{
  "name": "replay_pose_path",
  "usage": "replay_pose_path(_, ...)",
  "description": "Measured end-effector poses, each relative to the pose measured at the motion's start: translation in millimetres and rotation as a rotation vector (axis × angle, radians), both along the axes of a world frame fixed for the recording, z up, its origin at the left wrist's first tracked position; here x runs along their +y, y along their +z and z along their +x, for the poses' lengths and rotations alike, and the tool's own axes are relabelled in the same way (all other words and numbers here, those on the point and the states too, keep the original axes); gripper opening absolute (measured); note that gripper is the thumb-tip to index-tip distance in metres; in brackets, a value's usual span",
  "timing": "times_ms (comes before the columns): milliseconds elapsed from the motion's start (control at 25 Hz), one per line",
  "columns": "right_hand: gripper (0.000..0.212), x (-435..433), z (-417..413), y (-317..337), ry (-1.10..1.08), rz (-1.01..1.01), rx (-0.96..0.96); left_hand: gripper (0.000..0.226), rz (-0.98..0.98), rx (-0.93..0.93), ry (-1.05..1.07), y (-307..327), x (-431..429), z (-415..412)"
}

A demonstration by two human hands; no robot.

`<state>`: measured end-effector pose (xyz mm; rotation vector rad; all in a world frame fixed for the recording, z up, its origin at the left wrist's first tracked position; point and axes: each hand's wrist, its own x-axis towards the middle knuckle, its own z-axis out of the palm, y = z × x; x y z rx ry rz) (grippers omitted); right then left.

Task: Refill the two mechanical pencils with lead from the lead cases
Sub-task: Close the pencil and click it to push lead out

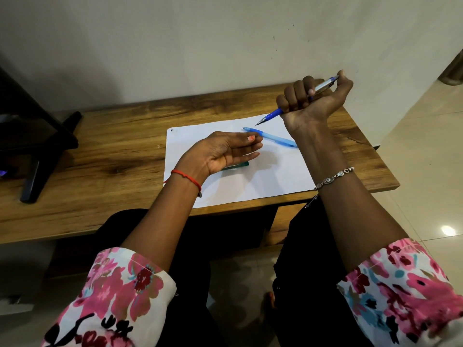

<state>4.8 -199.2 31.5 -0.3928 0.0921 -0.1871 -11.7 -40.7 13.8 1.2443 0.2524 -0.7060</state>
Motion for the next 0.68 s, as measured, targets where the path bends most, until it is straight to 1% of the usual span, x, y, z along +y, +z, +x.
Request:
replay_pose_path(200,0.068,0.5,1.0,-0.7,0.014,-0.019,-0.013,0.013,-0.031,-0.025,0.019,-1.3,-1.4,0.4)
replay_pose_path(400,0.066,0.8,-1.2,2.1,0.022,-0.069,-0.014,0.017,-0.033,-0.031,0.027,-2.9,-1.9,0.9)
replay_pose_path(680,0.062,2.8,-5.5,9.3,0.032,-0.195,0.005,0.013,-0.039,-0.017,0.018,-5.8,-3.8,1.1)
